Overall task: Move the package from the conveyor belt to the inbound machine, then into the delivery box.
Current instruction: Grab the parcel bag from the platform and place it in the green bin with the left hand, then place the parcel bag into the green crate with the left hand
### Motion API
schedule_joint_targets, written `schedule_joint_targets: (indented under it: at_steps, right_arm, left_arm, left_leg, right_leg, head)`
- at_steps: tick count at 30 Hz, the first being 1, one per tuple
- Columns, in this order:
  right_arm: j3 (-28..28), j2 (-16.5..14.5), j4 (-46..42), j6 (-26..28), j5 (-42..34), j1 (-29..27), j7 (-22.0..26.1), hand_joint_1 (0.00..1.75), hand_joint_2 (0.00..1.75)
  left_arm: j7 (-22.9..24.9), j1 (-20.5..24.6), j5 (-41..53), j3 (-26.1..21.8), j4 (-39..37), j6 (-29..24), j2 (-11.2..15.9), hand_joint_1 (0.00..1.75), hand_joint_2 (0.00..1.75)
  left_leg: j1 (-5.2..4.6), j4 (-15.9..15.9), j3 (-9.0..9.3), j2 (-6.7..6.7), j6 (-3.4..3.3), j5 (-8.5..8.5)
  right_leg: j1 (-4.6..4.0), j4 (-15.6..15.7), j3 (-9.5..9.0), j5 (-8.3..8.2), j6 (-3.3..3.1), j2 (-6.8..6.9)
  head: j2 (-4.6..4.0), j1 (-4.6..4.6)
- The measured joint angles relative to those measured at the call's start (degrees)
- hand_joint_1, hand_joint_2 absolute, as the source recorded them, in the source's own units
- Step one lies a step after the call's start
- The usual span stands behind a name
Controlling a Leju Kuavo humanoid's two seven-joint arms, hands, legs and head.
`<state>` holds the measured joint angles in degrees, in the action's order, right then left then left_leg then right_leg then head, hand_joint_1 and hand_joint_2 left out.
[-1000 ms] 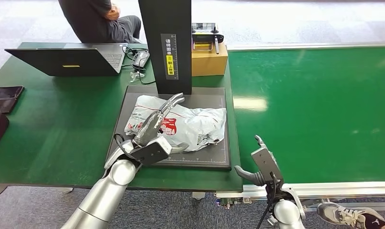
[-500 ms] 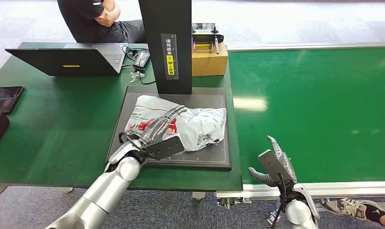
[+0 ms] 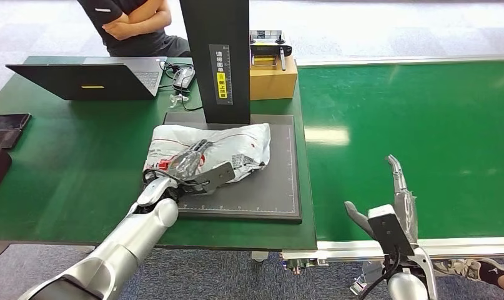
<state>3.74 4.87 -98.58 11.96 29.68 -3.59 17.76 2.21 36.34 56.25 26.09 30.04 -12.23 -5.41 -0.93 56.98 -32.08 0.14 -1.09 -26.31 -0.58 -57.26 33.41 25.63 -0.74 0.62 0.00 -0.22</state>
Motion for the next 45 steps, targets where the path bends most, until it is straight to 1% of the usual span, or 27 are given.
schedule_joint_targets:
  at_steps: [1,2,3,9,13,28,32,35,38,41,45]
  right_arm:
    - [0.0,0.0,-0.66,0.21,-0.24,-0.35,0.27,0.0,1.75]
    - [0.0,0.0,-1.12,0.36,-0.47,-0.52,0.49,0.0,1.75]
    - [0.0,0.0,-1.38,0.44,-0.69,-0.57,0.64,0.0,1.75]
    - [-0.02,0.0,-1.91,0.23,-2.04,-0.59,0.93,0.0,1.75]
    - [-0.04,0.0,-1.92,0.02,-2.61,-0.65,1.17,0.0,1.75]
    - [-0.16,-0.01,-1.92,-0.59,-2.79,-0.73,1.28,0.0,1.75]
    - [-0.41,-0.02,-1.92,-0.92,-2.97,-0.81,1.32,0.0,1.75]
    - [-0.55,-0.02,-1.92,-1.07,-3.03,-1.12,1.32,0.0,1.75]
    - [-0.57,-0.02,-2.08,-0.99,-3.03,-1.99,1.18,0.0,1.75]
    - [-0.54,-0.02,-2.75,-0.89,-3.3,-3.27,1.04,0.0,1.75]
    - [-0.53,-0.02,-3.2,-0.93,-3.76,-4.36,1.15,0.0,1.75]
  left_arm:
    - [-0.03,-0.02,-0.03,-0.5,-0.35,-1.06,0.32,1.27,1.75]
    - [-0.25,-0.04,-0.13,-1.04,-0.63,-1.9,0.63,1.64,1.75]
    - [-0.61,-0.08,-0.24,-1.58,-0.86,-2.6,0.89,1.75,1.75]
    - [-4.62,-0.47,-0.32,-3.68,-1.34,-6.97,1.57,1.75,1.75]
    - [-6.71,-0.96,-0.34,-4.34,-1.34,-8.5,1.62,1.75,1.75]
    - [-7.63,-1.47,-0.65,-5.12,-1.32,-8.84,1.62,1.75,1.75]
    - [-6.91,-1.94,-1.36,-5.9,-1.27,-8.71,1.94,1.75,1.75]
    - [-5.12,-2.43,-1.79,-7.19,-1.26,-9.81,2.93,1.75,1.75]
    - [-3.55,-3.64,-1.61,-9.47,-1.02,-13.08,4.86,1.75,1.75]
    - [-2.44,-5.69,-1.22,-13.28,0.45,-16.35,7.29,1.75,1.75]
    - [-2.28,-8.57,-1.24,-19.11,3.06,-18.16,10.03,1.75,1.75]
  left_leg:
    - [0.0,0.0,0.0,0.01,0.0,0.0]
    - [0.0,0.0,0.0,0.01,0.01,0.01]
    - [0.0,0.0,0.0,0.02,0.01,0.01]
    - [-0.01,0.0,0.0,0.01,0.0,0.01]
    - [-0.02,0.01,0.0,0.01,0.0,0.0]
    - [-0.01,0.01,0.01,0.01,0.0,0.0]
    - [-0.01,0.0,0.01,0.01,0.0,0.0]
    - [-0.01,-0.01,0.05,0.07,0.01,-0.01]
    - [-0.01,-0.06,0.2,0.26,0.06,-0.05]
    - [0.0,-0.13,0.33,0.38,0.09,-0.06]
    - [0.03,-0.17,0.34,0.41,0.16,-0.02]
  right_leg:
    - [0.0,-0.01,0.0,0.0,0.0,-0.01]
    - [0.0,-0.01,0.0,0.0,0.0,-0.01]
    - [0.0,-0.01,0.0,0.0,0.0,-0.01]
    - [0.02,-0.02,-0.02,0.0,0.01,0.0]
    - [0.04,-0.02,-0.02,0.0,0.01,0.0]
    - [0.02,-0.02,-0.02,0.0,0.01,0.0]
    - [0.02,-0.02,-0.03,0.0,0.01,0.0]
    - [0.02,-0.02,-0.07,0.01,0.0,-0.06]
    - [0.03,-0.02,-0.14,0.01,-0.02,-0.29]
    - [0.01,-0.02,-0.18,0.03,-0.06,-0.42]
    - [-0.03,-0.04,-0.14,0.02,-0.15,-0.45]
  head:
    - [0.0,0.0]
    - [0.0,0.0]
    - [0.0,0.0]
    - [0.0,0.01]
    - [0.0,0.0]
    - [0.0,0.0]
    - [0.0,0.0]
    - [0.0,0.02]
    - [0.0,0.01]
    - [0.0,0.0]
    - [0.0,-0.02]
